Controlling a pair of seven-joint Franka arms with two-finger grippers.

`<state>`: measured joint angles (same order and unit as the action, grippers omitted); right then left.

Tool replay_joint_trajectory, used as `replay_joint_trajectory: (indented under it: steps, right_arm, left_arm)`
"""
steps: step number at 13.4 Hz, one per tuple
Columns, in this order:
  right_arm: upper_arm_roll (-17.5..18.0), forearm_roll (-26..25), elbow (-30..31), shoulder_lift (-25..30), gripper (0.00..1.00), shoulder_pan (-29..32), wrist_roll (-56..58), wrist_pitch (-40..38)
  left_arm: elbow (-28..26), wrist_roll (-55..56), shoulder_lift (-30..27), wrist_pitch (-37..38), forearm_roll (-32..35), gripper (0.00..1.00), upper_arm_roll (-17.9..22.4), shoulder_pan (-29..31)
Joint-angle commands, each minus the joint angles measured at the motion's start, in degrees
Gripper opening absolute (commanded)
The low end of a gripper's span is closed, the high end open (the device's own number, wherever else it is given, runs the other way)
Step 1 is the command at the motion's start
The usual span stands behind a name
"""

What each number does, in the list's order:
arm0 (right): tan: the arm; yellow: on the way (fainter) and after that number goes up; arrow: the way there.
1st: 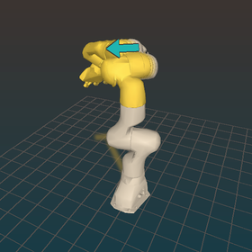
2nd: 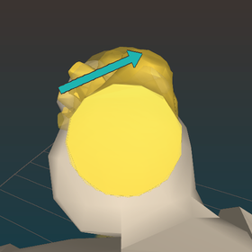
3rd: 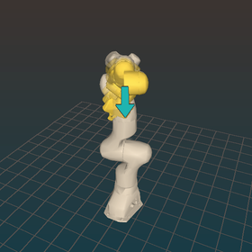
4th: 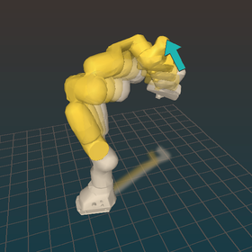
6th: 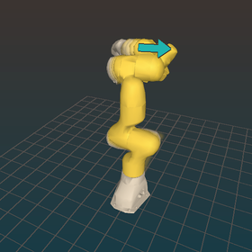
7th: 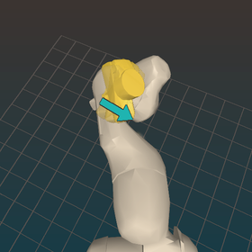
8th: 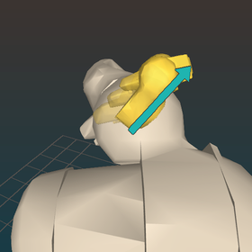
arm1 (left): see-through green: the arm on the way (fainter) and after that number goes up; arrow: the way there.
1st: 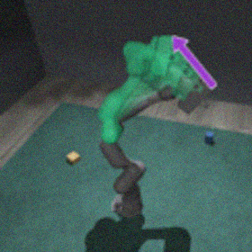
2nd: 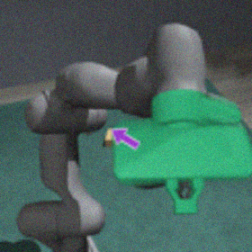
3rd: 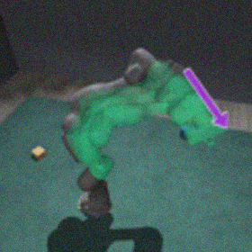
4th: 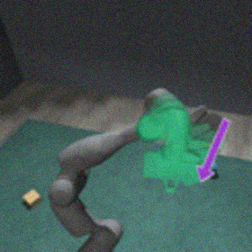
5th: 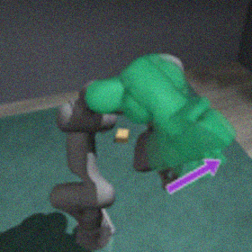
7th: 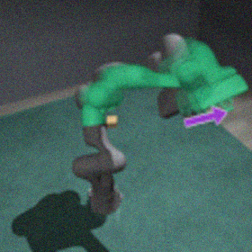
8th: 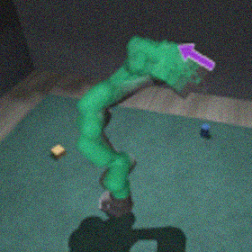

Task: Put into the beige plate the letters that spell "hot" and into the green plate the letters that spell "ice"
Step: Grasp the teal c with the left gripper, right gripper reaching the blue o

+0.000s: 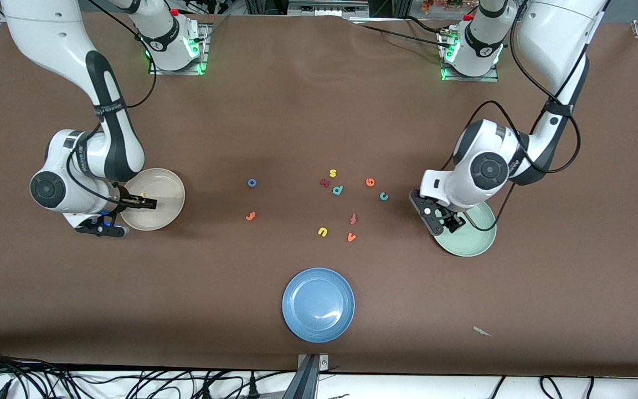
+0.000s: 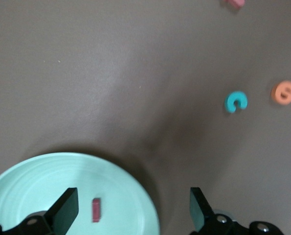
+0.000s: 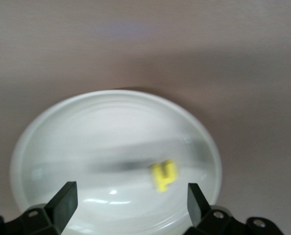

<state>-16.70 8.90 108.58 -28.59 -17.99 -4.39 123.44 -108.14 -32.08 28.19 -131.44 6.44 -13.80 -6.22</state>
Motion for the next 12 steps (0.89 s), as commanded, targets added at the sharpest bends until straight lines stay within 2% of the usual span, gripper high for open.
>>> replay_joint_trajectory:
  steps: [1, 3, 5, 7, 8, 12]
  right_arm:
    - [4.9, 0.9, 0.6, 2.9, 0.99, -0.1, -6.6, -1.4]
    - [9.2, 0.9, 0.6, 2.9, 0.99, -0.1, -12.5, -0.7]
    - [13.6, 0.8, 0.8, 2.6, 0.99, -0.2, -19.0, 1.8]
    - [17.0, 0.8, 1.5, 2.0, 0.99, -0.2, -23.4, 4.6]
    - [18.1, 0.8, 1.5, 1.7, 0.99, -1.0, -25.6, 5.1]
    - [18.1, 0.4, 1.4, -0.3, 0.99, -6.2, -26.5, 9.1]
  left_arm:
    - [-0.5, 12.3, -0.2, 0.6, -1.3, 1.00, -0.3, -3.7]
    - [-0.4, 18.5, 1.4, -0.9, -1.1, 0.99, -2.7, -4.1]
    - [-2.2, 18.9, 3.1, -6.7, -1.1, 0.93, -3.2, -5.7]
    - [-3.6, 19.5, 3.6, -9.4, -1.1, 0.85, -3.2, -7.2]
    - [-3.8, 19.5, 3.6, -9.5, -0.9, 0.82, -3.2, -7.7]
    - [-3.7, 21.4, 4.9, -10.3, -0.2, 0.79, -2.8, -8.2]
